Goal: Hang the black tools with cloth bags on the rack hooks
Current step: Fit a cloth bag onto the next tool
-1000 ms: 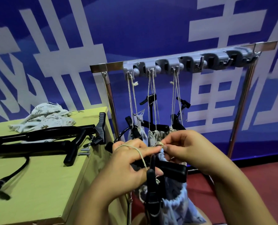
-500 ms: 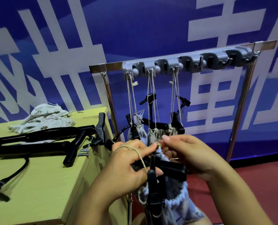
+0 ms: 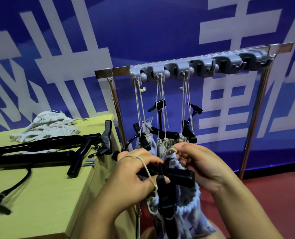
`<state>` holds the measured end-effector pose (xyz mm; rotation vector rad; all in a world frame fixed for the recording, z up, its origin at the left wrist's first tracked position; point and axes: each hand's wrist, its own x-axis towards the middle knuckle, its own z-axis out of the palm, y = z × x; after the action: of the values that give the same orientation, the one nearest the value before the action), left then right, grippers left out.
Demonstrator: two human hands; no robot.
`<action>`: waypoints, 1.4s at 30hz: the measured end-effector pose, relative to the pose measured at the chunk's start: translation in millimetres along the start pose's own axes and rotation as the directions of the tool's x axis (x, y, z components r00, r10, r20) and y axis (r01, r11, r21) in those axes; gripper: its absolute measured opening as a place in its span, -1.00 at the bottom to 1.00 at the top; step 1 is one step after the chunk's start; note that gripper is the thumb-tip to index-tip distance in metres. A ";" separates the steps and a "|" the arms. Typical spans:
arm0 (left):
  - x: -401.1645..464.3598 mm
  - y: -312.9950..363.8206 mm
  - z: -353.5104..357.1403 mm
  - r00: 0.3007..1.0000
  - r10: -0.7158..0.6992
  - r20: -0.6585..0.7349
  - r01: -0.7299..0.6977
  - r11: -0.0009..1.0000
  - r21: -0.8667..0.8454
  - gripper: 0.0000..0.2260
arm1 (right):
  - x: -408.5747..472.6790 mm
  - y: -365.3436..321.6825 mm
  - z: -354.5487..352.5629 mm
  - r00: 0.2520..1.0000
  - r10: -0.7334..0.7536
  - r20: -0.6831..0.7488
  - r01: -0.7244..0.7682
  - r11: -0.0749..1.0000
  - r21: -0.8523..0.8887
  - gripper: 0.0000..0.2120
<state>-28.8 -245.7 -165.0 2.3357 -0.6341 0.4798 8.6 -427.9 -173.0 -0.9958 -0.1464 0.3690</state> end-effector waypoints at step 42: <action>-14.9 9.4 -34.9 0.943 -0.133 -0.306 -0.105 0.753 -0.649 -0.50 | -16.5 -14.8 6.9 0.932 -0.345 -0.107 0.249 0.828 -0.502 -0.87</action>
<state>-51.9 -223.6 -142.7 1.5328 -0.5093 0.5253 -5.1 -435.7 -156.0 -1.4744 -0.2214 -0.0667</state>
